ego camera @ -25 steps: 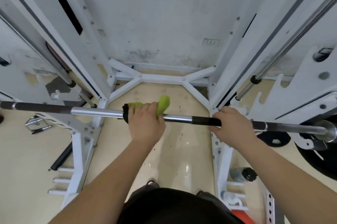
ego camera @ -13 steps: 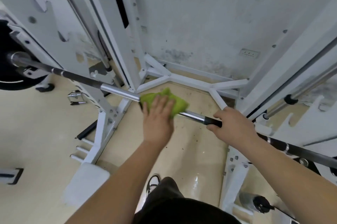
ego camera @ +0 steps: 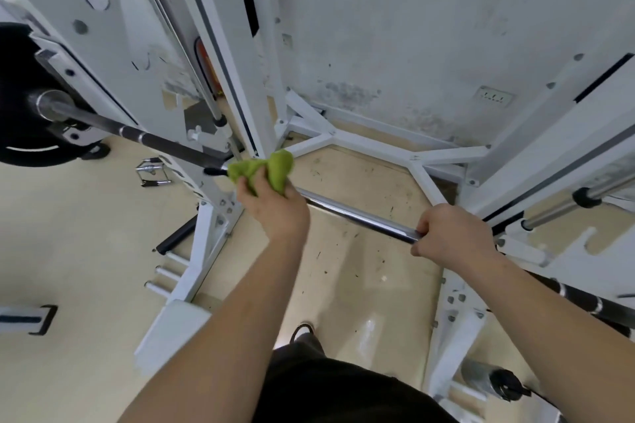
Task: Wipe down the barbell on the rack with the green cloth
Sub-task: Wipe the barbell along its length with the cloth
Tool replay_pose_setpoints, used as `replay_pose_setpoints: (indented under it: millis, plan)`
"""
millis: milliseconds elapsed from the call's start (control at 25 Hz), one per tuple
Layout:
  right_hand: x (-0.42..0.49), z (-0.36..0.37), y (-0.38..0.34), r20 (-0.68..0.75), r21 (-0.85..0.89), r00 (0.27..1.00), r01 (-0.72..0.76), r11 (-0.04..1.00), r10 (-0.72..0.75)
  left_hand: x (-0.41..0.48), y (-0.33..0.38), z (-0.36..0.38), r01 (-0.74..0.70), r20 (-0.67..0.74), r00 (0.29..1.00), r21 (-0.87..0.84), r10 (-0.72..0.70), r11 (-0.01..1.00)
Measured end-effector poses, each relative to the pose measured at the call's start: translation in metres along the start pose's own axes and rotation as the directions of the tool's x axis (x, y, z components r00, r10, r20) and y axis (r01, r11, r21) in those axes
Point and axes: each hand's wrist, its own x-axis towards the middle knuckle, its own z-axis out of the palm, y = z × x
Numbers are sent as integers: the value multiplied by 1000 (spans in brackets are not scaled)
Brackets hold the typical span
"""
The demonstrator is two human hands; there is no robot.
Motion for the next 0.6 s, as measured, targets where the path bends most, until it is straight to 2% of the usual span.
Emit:
replay_pose_setpoints:
  millis: [40,120,200,280,360,440,480,560,600]
  plan:
    - [0,1,-1,-1,4,1000,-15,1000,15,16,5,-3,95,-44,994,-36,-96,995]
    - [-1,1,0,11,38,999,-38,999,37,23,6,-1,194,-75,976,-117,-204,974]
    - [-2,1,4,14,85,1000,-21,996,20,-5,1,10,246,-23,966,-233,-258,941]
    - [-8,4,13,-11,125,999,43,991,-42,-50,4,25,401,112,915,-376,-389,835]
    - [-18,11,30,-76,145,992,110,983,-100,-97,8,44,592,324,805,-398,-496,701]
    - [-30,16,55,-126,130,983,146,981,-130,-148,16,58,713,529,691,-383,-493,588]
    - [-37,18,71,-142,118,981,149,982,-132,-173,21,65,745,603,644,-353,-472,565]
    - [-47,22,101,-156,103,981,134,986,-117,-212,26,77,736,663,601,-242,-445,632]
    - [-53,24,116,-156,114,983,119,986,-101,-225,29,80,700,658,611,-191,-439,688]
